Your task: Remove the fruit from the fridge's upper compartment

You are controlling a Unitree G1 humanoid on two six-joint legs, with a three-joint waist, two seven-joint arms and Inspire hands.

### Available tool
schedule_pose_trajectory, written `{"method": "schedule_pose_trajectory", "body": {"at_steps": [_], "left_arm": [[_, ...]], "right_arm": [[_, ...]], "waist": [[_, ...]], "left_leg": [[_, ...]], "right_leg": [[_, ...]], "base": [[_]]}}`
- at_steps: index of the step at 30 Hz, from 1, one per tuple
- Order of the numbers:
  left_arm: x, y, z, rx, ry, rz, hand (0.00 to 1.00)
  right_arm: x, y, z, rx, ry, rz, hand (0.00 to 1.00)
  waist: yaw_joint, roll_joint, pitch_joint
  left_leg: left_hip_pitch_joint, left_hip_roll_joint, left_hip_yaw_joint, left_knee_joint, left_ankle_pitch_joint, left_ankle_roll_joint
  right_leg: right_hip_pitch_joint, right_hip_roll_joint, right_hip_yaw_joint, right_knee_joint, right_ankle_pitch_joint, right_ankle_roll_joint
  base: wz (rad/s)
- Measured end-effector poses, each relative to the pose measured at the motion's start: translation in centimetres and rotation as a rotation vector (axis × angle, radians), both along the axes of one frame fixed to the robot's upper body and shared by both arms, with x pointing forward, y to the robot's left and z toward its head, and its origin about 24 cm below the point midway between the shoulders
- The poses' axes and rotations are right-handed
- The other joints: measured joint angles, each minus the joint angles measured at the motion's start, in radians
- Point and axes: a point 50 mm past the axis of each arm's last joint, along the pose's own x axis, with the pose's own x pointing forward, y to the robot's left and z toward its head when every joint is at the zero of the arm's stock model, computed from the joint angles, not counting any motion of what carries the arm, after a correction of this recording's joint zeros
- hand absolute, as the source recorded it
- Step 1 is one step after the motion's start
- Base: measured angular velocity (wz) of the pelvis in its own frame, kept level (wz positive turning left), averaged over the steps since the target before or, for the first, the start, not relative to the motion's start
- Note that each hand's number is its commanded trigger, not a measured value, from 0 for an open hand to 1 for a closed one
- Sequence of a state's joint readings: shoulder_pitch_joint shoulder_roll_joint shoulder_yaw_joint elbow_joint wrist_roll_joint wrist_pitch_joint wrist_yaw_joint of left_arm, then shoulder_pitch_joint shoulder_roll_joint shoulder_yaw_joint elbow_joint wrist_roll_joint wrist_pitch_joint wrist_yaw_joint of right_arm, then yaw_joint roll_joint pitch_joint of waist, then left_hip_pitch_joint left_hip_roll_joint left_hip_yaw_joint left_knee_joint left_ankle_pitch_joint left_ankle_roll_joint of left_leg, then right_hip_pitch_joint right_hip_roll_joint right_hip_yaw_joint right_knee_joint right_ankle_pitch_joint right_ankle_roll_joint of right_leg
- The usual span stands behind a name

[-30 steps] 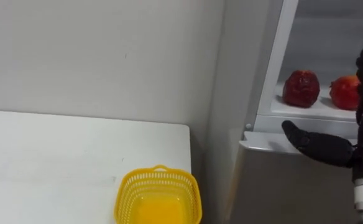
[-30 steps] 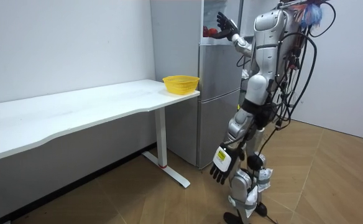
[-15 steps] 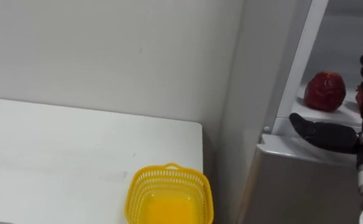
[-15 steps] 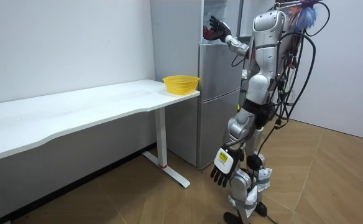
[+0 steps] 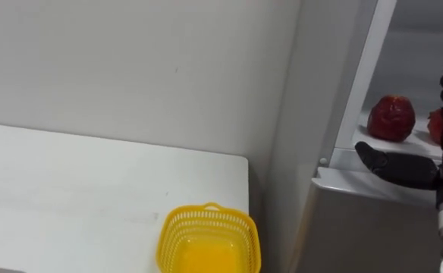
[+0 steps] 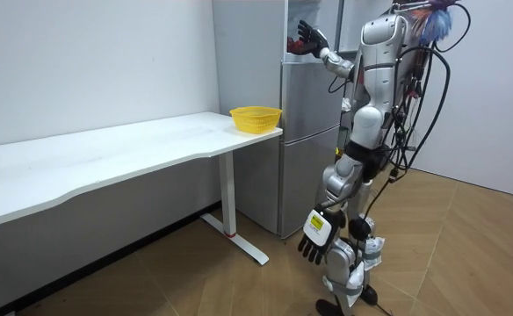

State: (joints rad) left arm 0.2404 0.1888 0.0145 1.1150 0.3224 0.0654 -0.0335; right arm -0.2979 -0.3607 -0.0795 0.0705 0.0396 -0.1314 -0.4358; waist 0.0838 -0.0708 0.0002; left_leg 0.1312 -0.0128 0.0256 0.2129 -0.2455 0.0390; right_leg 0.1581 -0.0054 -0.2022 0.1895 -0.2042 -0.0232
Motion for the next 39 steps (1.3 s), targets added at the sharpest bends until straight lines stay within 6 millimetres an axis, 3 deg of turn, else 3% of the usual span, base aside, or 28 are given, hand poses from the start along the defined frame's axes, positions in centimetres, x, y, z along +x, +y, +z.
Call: {"method": "schedule_pose_trajectory", "body": {"at_steps": [5, 17, 25, 31, 39], "left_arm": [[-0.2, 0.0, 0.0, 0.003, 0.003, 0.002, 0.0], [0.8, 0.0, 0.1, 0.013, -0.026, -0.046, 0.0], [1.0, 0.1, 0.2, 0.014, -0.033, -0.047, 0.0], [1.1, 0.3, 0.2, 0.011, -0.031, -0.049, 0.0], [1.1, 0.5, 0.3, 0.006, -0.026, -0.053, 0.0]], "right_arm": [[0.0, -0.1, 0.0, 0.006, -0.005, -0.012, 0.0], [0.0, -0.9, -0.1, 0.045, -0.009, -0.051, 0.0], [0.0, -1.4, 0.7, 0.016, -0.027, -0.063, 0.0], [0.6, -0.9, 2.4, -0.03, -0.074, -0.055, 0.0], [0.6, -1.2, 2.7, -0.05, -0.077, -0.061, 0.0]], "waist": [[0.0, 0.006, -0.0018], [0.003, 0.004, 0.0027], [0.0, -0.015, 0.0068], [0.001, -0.031, -0.0023], [0.003, -0.035, 0.0026]], "left_leg": [[-0.001, 0.0, -0.001, 0.0, 0.001, 0.0], [-0.001, 0.0, 0.0, -0.001, 0.001, 0.0], [-0.003, -0.001, -0.004, 0.001, 0.001, 0.0], [-0.012, -0.001, -0.003, 0.009, 0.001, 0.0], [-0.005, 0.0, -0.004, 0.002, 0.001, 0.0]], "right_leg": [[-0.001, -0.006, -0.004, 0.0, 0.0, -0.001], [-0.002, -0.004, -0.004, -0.004, 0.0, 0.0], [-0.002, -0.002, -0.007, -0.005, 0.0, 0.0], [-0.01, 0.001, 0.005, -0.004, 0.0, 0.0], [-0.004, 0.001, 0.006, 0.0, 0.001, 0.0]], "base": [[0.0], [0.0], [0.01], [0.0], [0.0]]}}
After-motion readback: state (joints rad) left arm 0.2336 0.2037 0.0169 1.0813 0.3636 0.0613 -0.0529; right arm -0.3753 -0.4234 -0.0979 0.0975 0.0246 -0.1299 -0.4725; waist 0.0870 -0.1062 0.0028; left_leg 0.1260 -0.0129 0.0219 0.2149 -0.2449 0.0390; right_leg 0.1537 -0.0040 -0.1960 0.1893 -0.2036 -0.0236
